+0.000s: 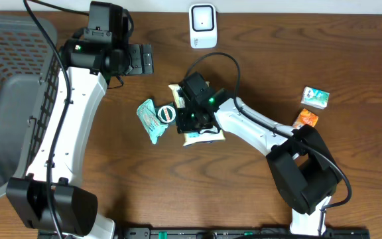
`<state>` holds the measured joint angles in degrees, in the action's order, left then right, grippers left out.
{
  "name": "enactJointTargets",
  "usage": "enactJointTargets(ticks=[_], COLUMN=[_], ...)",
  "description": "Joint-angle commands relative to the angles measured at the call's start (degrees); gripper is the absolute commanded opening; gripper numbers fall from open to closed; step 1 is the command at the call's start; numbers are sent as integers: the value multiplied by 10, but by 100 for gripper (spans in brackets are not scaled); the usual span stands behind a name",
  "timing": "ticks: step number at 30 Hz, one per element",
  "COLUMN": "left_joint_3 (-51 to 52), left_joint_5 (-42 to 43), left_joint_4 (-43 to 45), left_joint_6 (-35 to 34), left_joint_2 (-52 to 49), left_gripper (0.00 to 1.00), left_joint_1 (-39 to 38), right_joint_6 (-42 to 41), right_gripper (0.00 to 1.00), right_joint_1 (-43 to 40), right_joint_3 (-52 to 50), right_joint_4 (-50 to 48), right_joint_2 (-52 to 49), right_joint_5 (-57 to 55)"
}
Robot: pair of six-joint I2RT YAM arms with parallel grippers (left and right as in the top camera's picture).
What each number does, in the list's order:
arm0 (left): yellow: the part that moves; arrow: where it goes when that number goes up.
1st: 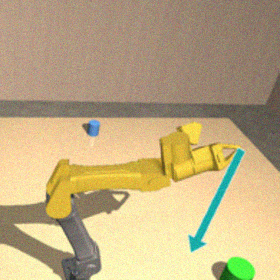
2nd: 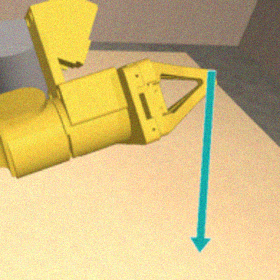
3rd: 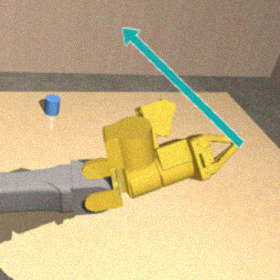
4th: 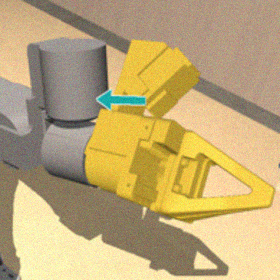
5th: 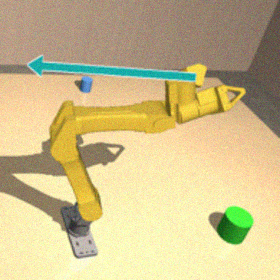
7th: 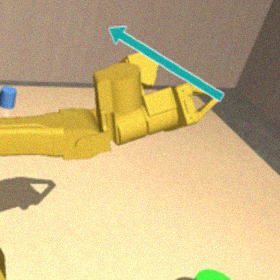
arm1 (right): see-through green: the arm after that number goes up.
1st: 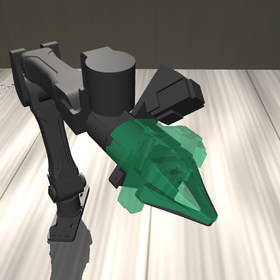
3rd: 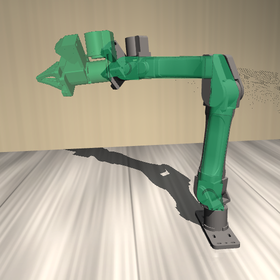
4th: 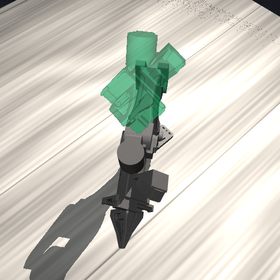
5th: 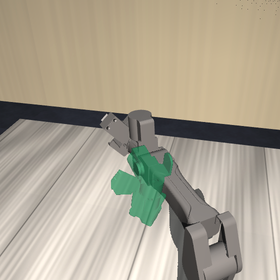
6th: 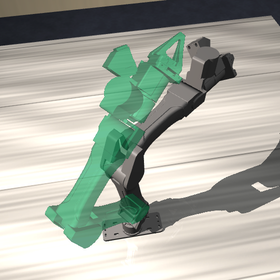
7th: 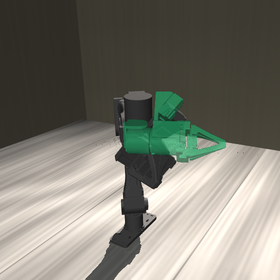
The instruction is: Scan the item barcode
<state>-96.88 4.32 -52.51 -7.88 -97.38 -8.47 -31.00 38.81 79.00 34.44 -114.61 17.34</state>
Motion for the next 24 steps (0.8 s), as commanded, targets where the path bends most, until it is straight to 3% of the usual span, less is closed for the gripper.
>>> enactJointTargets(ticks=[1,10,15,18,24], left_joint_3=[-5,-5,-5,-5,-5], left_joint_5=[-3,-3,-3,-3,-3], left_joint_4=[-2,-2,-2,-2,-2], left_joint_6=[-3,-3,-3,-3,-3], left_joint_2=[3,3,3,3,3], left_gripper=[98,97,98,98,98], left_joint_1=[0,0,0,0,0], right_joint_6=[5,59,118,160,193], right_gripper=[1,2,3,8,12], right_joint_1=[-9,-99,-145,-160,-218], right_joint_3=[0,23,24,26,40], right_joint_4=[31,138,153,155,163], right_joint_2=[-1,0,0,5,51], right_joint_5=[-17,-29,8,52,51])
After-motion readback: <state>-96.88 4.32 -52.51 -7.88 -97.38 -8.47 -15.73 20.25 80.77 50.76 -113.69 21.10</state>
